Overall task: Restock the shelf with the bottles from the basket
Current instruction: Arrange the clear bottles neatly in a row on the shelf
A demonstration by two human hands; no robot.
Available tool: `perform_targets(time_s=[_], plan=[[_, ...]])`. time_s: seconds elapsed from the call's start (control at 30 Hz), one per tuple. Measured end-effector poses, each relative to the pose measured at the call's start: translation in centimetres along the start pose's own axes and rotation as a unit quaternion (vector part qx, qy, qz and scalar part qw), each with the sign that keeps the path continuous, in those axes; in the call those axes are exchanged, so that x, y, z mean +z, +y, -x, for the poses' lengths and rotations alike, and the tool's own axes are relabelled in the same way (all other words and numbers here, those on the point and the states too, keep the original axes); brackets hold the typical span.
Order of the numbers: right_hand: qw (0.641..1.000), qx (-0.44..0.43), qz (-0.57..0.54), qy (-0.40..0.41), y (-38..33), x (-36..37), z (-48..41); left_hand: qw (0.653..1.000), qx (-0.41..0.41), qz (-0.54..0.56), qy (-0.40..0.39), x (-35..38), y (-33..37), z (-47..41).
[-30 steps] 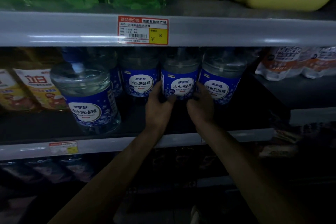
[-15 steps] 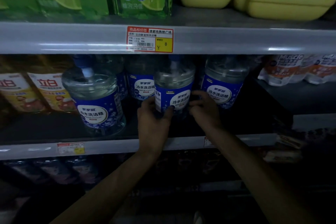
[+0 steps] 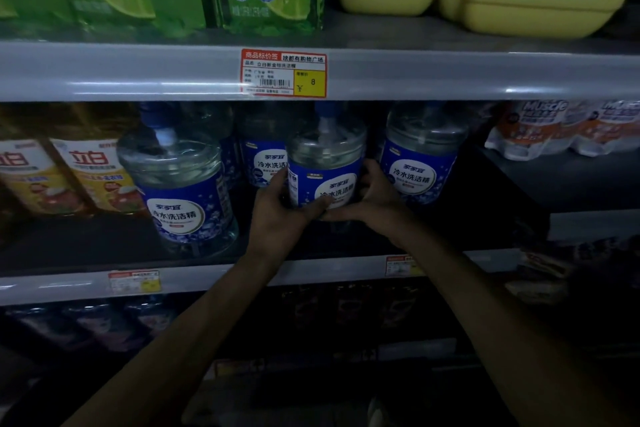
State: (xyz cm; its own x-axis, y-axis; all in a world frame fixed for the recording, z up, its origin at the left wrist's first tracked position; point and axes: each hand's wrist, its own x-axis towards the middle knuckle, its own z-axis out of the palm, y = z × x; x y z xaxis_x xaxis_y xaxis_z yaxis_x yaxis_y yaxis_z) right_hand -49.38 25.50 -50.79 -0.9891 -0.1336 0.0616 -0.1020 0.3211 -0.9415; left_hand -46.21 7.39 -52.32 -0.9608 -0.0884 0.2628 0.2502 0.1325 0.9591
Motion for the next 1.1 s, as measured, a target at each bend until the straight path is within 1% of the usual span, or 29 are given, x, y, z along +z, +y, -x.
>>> perform_targets(time_s=[0.13,0.23,0.33,0.47,0.57,0.73,0.9,1.0,1.1], plan=[[0.998,-0.048,0.012,0.047,1.0,0.6,1.1,1.000,0.026,-0.009,-0.013,-0.4,0.2,0.7],[0.992,-0.079,0.027,0.091,1.7,0.8,2.6,0.996,0.068,-0.051,-0.020,-0.2,0.0,1.5],[0.984,-0.096,0.048,0.139,2.0,0.6,4.0,0.992,0.089,-0.088,-0.013,0.8,0.0,2.5],[0.973,-0.102,0.060,0.196,1.8,-1.4,6.3,0.985,0.134,-0.109,-0.012,3.0,1.3,3.3],[0.966,-0.115,0.072,0.219,1.8,-4.2,7.6,0.983,0.152,-0.100,-0.020,5.4,2.1,3.8],[0.966,-0.085,0.099,0.225,2.9,-8.4,9.3,0.987,0.132,-0.071,-0.049,9.8,2.2,4.4],[0.961,-0.075,0.117,0.238,3.6,-11.6,10.1,0.991,0.112,-0.029,-0.073,13.2,2.3,4.1],[0.962,-0.060,0.114,0.241,4.0,-13.3,10.1,0.992,0.092,0.019,-0.083,15.0,2.5,3.4],[0.963,-0.033,0.094,0.252,4.7,-14.4,9.7,0.993,0.072,0.052,-0.077,16.7,2.6,2.9]])
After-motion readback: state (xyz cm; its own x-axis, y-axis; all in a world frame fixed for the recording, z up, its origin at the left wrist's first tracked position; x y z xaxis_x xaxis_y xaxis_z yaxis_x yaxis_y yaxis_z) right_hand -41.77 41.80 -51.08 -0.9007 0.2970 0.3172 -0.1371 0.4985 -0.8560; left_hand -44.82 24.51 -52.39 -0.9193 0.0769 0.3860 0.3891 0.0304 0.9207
